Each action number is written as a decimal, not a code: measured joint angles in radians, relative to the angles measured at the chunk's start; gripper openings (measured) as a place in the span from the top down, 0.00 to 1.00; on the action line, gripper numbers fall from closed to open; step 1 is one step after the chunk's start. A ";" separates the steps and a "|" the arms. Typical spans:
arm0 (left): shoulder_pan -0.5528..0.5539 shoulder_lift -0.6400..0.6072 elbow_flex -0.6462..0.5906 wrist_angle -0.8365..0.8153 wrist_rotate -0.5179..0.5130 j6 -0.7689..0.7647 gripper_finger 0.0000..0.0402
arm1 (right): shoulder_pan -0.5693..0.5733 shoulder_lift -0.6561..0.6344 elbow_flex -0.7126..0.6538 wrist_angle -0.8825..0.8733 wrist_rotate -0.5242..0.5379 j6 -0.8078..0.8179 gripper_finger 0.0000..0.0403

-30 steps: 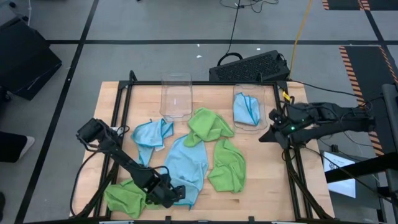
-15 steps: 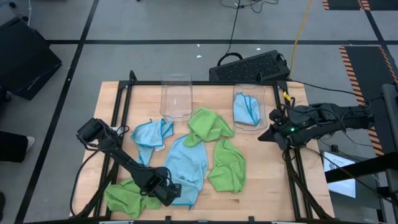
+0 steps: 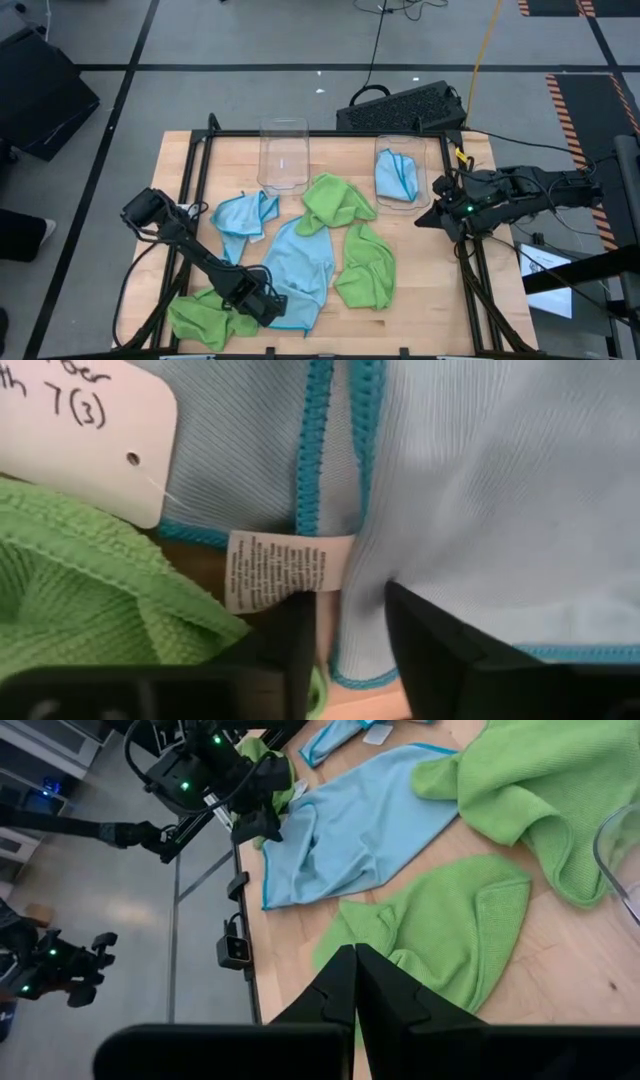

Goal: Fold microfiber towels
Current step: Fold the right blue microfiber towel

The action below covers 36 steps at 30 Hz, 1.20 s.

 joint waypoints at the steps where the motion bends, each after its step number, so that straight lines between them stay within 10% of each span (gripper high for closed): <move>1: 0.002 0.000 0.000 0.003 0.001 0.016 0.76 | 0.000 0.000 0.000 0.000 0.000 0.000 1.00; 6: 0.015 0.007 -0.001 0.086 -0.016 0.032 0.97 | 0.000 0.000 0.000 0.000 0.000 0.000 1.00; 24: 0.078 0.008 0.299 0.193 -0.481 0.176 1.00 | 0.000 0.001 0.000 0.008 0.001 -0.005 1.00; 36: 0.178 0.007 0.404 0.167 -0.515 0.354 1.00 | 0.011 0.018 0.000 0.022 0.026 -0.017 1.00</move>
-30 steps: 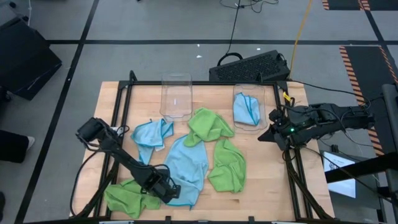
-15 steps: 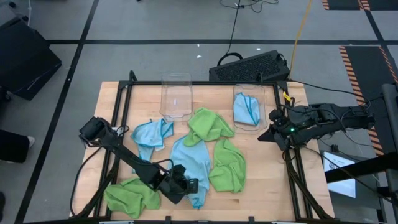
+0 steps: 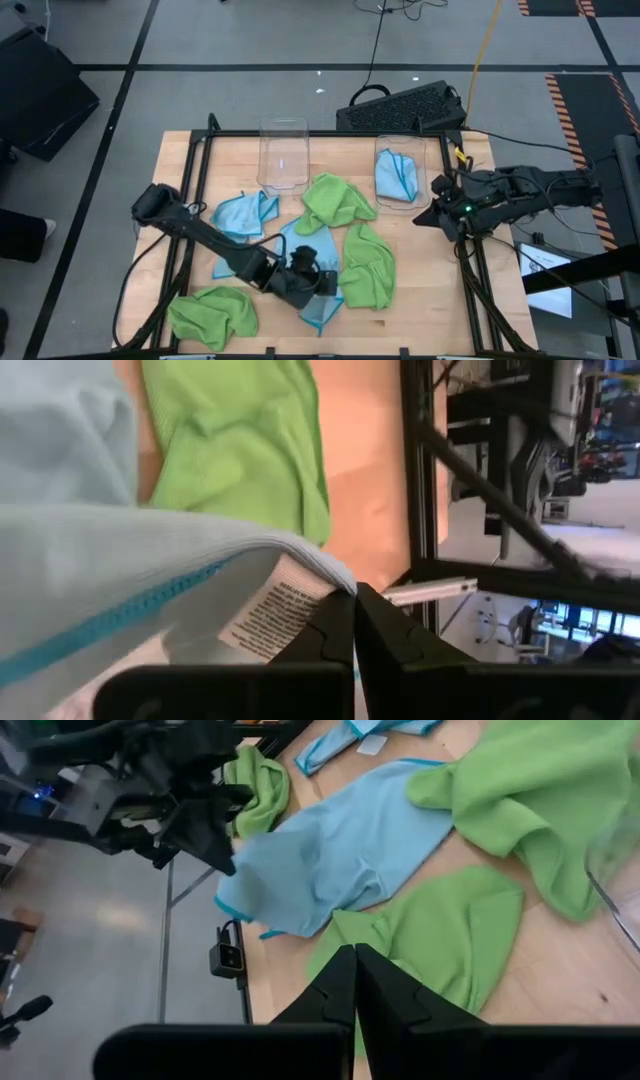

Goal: Fold microfiber towels
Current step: Fold the right blue microfiber towel

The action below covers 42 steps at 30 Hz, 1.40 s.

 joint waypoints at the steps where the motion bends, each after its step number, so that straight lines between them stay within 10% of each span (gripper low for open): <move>1: 0.009 0.000 0.000 0.008 0.001 0.004 1.00 | 0.013 0.006 0.000 0.016 0.000 -0.008 0.99; 21: 0.164 0.000 0.000 0.420 -0.055 0.269 1.00 | 0.397 0.410 0.000 0.467 0.376 0.017 0.55; 34: 0.213 0.000 0.000 0.654 -0.002 0.433 1.00 | 0.479 0.451 0.000 0.479 0.784 0.018 0.53; 42: 0.216 -0.001 0.000 0.715 0.078 0.485 1.00 | 0.480 0.451 0.000 0.354 0.785 0.075 0.59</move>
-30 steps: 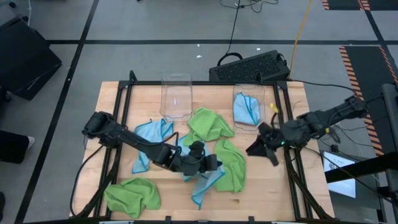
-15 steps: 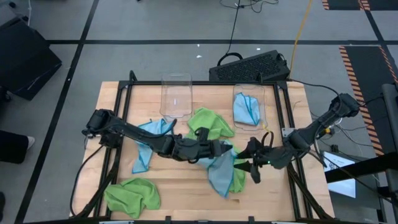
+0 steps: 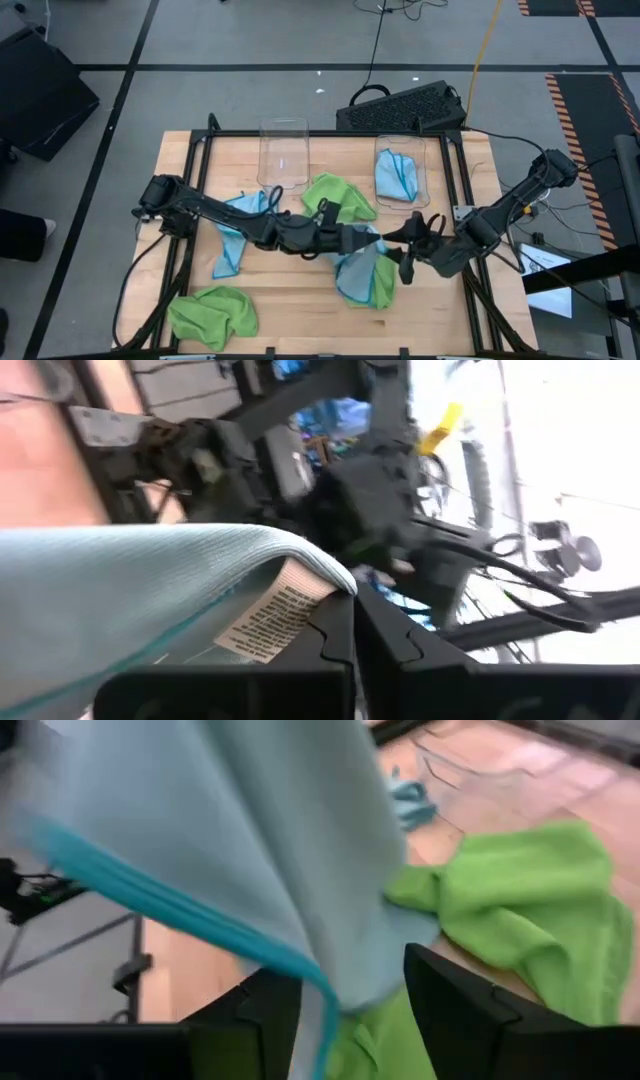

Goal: Fold microfiber towels
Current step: Fold the right blue microfiber towel

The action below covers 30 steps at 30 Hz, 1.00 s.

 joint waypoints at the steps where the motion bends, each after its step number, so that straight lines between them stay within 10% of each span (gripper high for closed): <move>1: 0.000 0.000 0.000 0.010 0.011 0.007 1.00 | 0.000 0.000 0.000 -0.013 0.000 0.016 0.61; 8: 0.012 0.000 0.000 0.023 0.095 0.062 1.00 | 0.000 0.000 0.000 0.047 -0.002 -0.029 0.96; 22: 0.045 -0.097 -0.001 -0.028 0.115 0.257 0.95 | 0.013 -0.010 0.001 0.145 -0.001 -0.006 1.00; 30: 0.044 -0.232 0.002 -0.280 0.101 0.448 0.57 | 0.010 -0.038 0.001 0.176 -0.005 -0.003 1.00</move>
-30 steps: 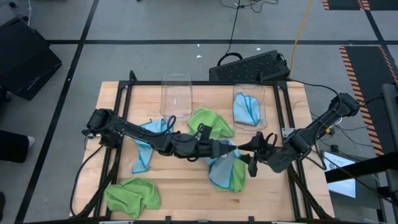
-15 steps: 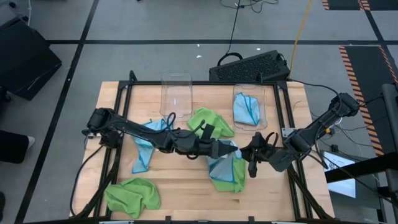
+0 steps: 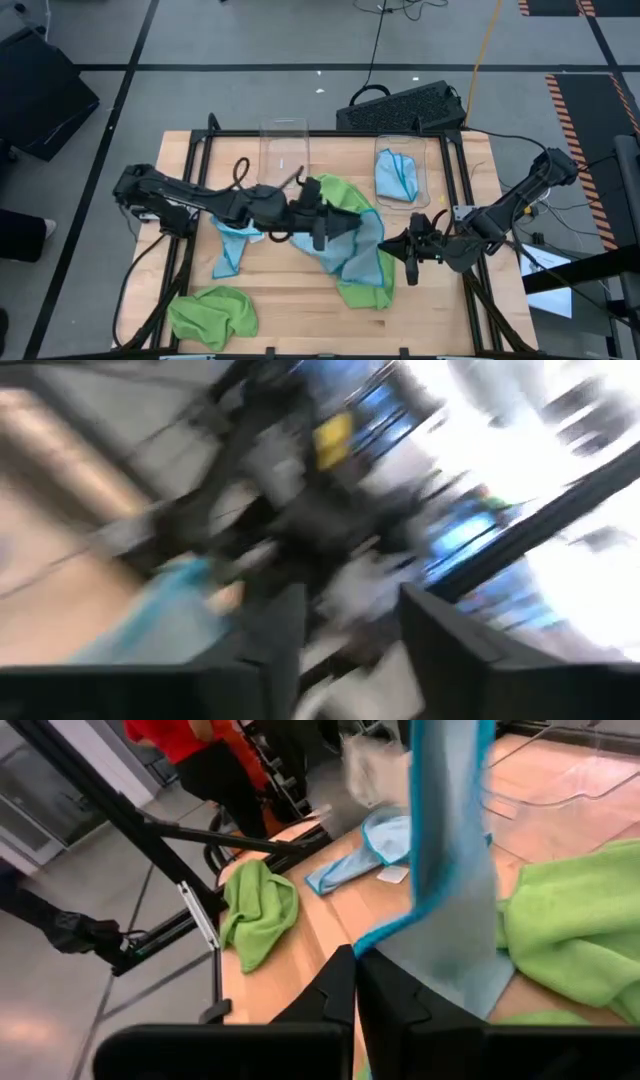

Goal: Fold microfiber towels
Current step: Fold the right blue microfiber towel

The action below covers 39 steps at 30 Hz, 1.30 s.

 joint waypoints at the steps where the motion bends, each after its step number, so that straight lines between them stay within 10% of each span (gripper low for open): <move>1: -0.002 -0.008 -0.002 -0.051 -0.017 0.017 0.51 | -0.002 -0.001 0.000 -0.002 0.000 0.015 1.00; 9: -0.023 -0.032 -0.002 -0.233 -0.098 0.140 0.27 | -0.051 0.001 0.000 -0.036 -0.156 0.154 1.00; 39: 0.072 0.342 -0.002 -0.174 0.322 0.129 0.33 | -0.058 0.006 -0.001 -0.163 -0.627 -0.178 1.00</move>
